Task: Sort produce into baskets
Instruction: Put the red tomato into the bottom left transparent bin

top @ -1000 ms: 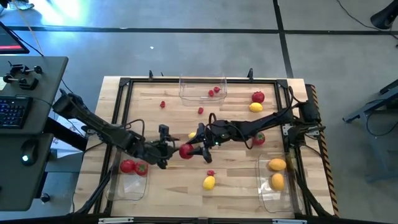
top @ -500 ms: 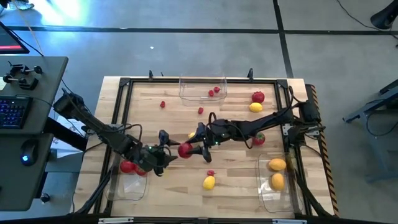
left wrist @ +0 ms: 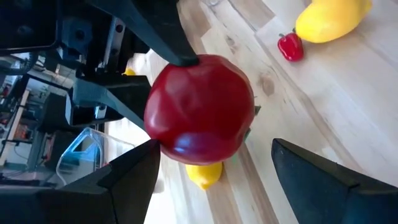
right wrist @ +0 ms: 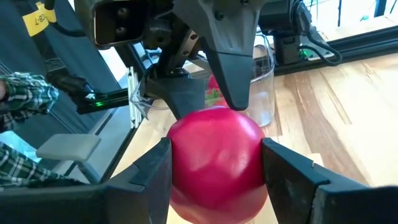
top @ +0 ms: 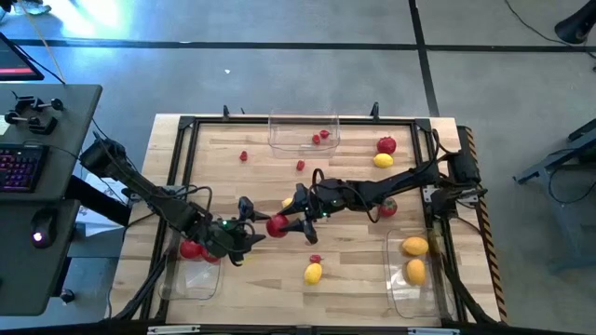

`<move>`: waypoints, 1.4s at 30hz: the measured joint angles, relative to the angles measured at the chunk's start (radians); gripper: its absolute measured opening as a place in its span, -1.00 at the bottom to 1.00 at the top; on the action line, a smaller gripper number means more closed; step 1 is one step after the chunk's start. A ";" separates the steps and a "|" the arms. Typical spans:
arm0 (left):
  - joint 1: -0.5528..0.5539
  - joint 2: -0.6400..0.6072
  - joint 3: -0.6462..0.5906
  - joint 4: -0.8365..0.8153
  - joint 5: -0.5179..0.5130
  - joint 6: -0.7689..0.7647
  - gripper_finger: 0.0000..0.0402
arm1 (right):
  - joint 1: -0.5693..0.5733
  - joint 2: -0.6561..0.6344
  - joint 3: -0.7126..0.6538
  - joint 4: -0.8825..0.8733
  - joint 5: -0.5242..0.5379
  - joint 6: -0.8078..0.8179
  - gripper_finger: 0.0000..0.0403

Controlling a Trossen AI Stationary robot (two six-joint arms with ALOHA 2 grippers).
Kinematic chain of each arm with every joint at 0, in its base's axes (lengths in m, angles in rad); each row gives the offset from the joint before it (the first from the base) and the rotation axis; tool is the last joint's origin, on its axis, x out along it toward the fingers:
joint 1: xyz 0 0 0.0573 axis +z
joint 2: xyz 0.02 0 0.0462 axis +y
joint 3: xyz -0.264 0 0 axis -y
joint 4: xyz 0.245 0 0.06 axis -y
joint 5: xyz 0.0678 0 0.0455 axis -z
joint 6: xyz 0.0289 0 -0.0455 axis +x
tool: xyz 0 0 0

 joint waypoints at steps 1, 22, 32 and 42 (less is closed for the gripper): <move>0.000 0.000 0.001 0.003 0.001 0.000 0.47 | 0.000 0.000 0.000 0.003 0.000 0.000 -0.04; 0.052 -0.001 0.021 0.131 0.117 0.116 0.48 | 0.005 0.000 -0.002 0.073 -0.076 0.015 -0.04; 0.080 0.005 0.021 0.144 0.184 0.122 0.42 | 0.006 0.000 -0.002 0.068 -0.078 0.007 -0.03; 0.079 0.008 0.021 0.144 0.183 0.135 0.19 | 0.011 -0.021 0.001 0.060 -0.015 -0.019 0.29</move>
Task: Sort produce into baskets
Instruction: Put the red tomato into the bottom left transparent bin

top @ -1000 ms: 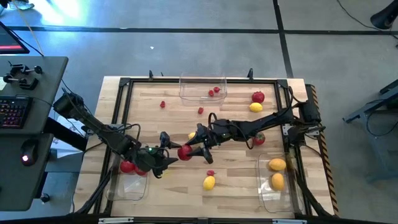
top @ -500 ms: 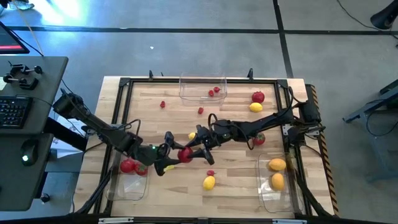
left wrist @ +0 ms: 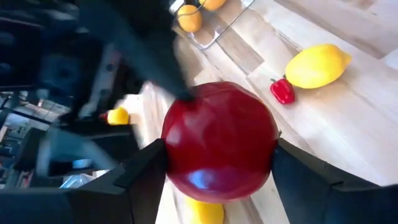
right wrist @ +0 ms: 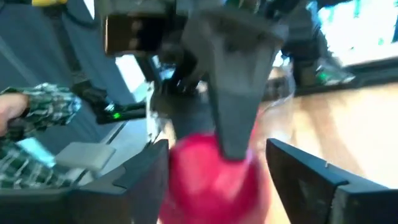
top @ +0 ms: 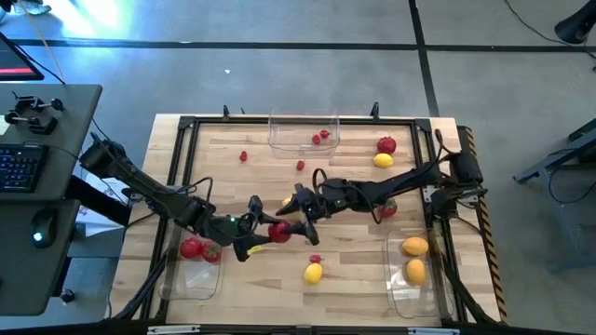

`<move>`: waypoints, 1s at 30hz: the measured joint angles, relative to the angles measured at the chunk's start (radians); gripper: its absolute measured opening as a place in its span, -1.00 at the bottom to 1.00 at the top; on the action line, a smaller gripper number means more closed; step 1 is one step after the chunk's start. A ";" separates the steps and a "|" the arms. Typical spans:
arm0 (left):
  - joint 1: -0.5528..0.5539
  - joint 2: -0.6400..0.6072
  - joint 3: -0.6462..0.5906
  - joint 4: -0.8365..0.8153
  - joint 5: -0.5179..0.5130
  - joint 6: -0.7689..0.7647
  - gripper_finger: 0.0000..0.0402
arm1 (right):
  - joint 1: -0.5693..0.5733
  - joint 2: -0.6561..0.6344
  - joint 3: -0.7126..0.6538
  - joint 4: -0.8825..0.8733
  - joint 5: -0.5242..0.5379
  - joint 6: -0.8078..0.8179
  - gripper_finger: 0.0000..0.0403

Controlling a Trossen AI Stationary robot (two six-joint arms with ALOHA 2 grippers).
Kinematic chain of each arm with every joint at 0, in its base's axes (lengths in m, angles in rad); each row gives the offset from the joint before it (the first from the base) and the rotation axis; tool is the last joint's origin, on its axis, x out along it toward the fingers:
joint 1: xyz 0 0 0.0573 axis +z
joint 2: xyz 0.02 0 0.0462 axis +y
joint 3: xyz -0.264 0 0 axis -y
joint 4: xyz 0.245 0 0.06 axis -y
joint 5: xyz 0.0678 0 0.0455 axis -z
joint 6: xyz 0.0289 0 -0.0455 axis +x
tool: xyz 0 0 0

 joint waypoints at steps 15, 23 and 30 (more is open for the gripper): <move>-0.023 -0.051 0.159 -0.436 0.102 -0.233 0.16 | 0.008 -0.165 0.000 -0.347 0.245 -0.154 0.18; -0.092 -0.051 0.378 -0.913 0.385 -0.747 0.16 | 0.010 -0.165 -0.001 -0.389 0.314 -0.187 -0.28; -0.252 -0.052 0.381 -1.167 0.520 -1.286 0.14 | 0.017 -0.165 -0.002 -0.396 0.261 -0.206 -0.75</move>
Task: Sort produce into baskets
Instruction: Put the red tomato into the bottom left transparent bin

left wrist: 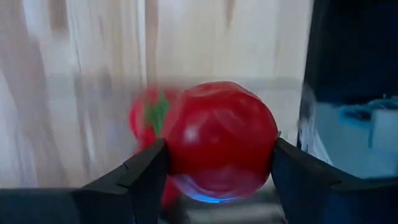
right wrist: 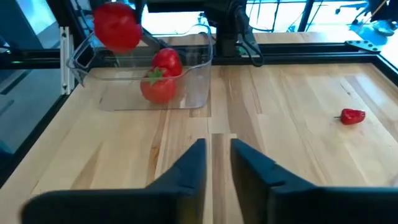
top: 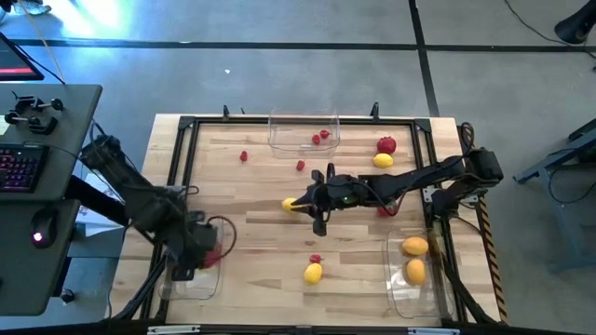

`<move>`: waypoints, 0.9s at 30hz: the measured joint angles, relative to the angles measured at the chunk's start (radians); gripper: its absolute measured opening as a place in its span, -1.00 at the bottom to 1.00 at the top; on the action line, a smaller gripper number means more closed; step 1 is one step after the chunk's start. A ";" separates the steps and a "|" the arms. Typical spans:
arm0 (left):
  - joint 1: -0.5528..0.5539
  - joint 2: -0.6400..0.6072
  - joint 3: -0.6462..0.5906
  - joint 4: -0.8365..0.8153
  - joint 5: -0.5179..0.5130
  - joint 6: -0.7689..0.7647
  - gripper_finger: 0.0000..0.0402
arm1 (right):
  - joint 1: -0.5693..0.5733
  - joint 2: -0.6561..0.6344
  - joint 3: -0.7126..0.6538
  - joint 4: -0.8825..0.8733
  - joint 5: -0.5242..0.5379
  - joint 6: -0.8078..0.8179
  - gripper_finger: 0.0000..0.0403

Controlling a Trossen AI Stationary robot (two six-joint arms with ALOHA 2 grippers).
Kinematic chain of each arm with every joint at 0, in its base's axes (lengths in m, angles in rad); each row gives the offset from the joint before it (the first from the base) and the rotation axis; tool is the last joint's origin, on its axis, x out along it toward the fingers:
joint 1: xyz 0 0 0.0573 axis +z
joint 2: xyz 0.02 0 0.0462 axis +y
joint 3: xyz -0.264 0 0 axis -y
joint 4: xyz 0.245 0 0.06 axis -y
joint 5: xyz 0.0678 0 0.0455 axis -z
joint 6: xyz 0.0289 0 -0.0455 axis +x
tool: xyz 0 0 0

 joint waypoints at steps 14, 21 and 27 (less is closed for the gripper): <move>-0.131 0.000 -0.253 0.172 0.178 -0.215 -0.03 | 0.005 0.000 0.000 -0.002 0.000 -0.008 -0.99; -0.110 0.001 -0.330 0.210 0.220 -0.281 0.04 | 0.005 0.000 0.000 -0.010 0.000 -0.008 -1.00; -0.054 0.001 -0.335 0.210 0.227 -0.319 0.24 | 0.005 0.000 0.000 -0.016 0.000 -0.007 -1.00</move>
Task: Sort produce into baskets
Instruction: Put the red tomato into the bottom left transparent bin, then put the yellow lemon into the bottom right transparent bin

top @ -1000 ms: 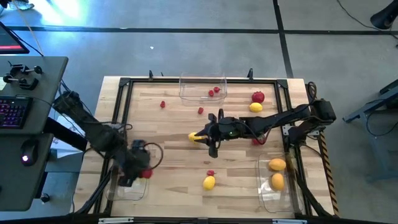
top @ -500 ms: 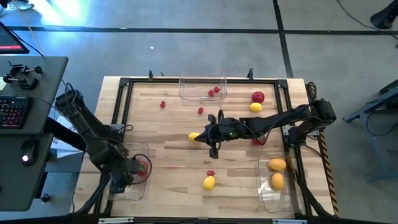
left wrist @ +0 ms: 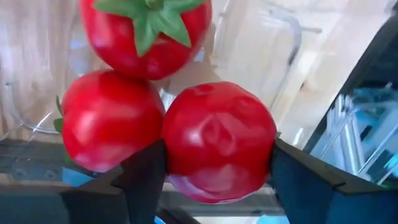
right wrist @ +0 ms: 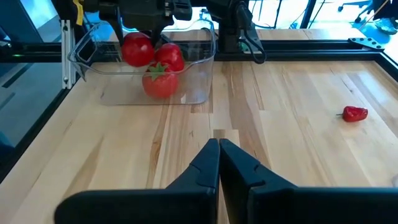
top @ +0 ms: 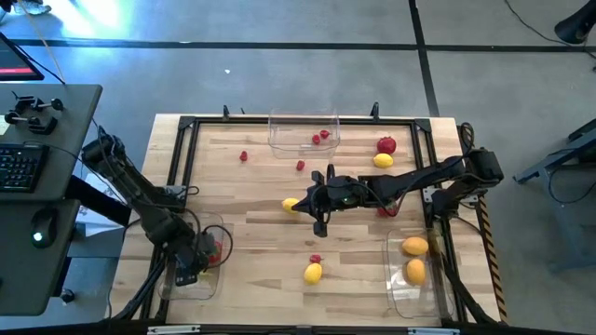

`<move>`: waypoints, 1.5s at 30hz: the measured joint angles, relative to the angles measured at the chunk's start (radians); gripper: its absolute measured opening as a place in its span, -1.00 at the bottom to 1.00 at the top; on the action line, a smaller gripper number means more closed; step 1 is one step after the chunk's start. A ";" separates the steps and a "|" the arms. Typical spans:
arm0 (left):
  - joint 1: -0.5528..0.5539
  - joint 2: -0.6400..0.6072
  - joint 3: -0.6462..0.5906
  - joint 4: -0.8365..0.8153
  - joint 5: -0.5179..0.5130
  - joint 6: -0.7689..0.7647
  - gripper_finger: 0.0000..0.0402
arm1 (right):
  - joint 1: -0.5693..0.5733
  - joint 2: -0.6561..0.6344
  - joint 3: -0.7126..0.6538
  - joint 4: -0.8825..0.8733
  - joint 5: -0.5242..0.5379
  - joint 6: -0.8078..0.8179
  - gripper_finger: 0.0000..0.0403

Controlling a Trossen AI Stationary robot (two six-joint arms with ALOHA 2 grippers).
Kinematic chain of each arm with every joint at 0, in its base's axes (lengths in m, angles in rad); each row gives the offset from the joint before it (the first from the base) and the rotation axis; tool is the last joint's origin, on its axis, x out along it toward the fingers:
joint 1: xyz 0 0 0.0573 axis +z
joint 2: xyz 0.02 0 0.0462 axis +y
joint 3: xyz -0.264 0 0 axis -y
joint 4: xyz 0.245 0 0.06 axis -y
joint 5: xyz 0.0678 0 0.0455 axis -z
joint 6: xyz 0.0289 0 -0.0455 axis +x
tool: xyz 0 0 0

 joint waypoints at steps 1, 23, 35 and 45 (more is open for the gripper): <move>0.009 0.000 0.000 0.000 0.001 -0.004 0.27 | 0.000 0.000 0.000 -0.002 0.000 0.000 -1.00; 0.034 -0.010 0.068 -0.063 0.072 0.189 0.01 | 0.005 0.000 -0.001 -0.056 0.030 0.001 -1.00; 0.274 -0.113 0.072 0.127 -0.170 0.710 -0.96 | -0.019 0.000 -0.157 0.182 0.094 -0.026 -1.00; 0.552 -0.093 0.070 0.451 -0.142 1.206 -0.99 | -0.046 -0.065 -0.252 0.270 0.089 0.011 -1.00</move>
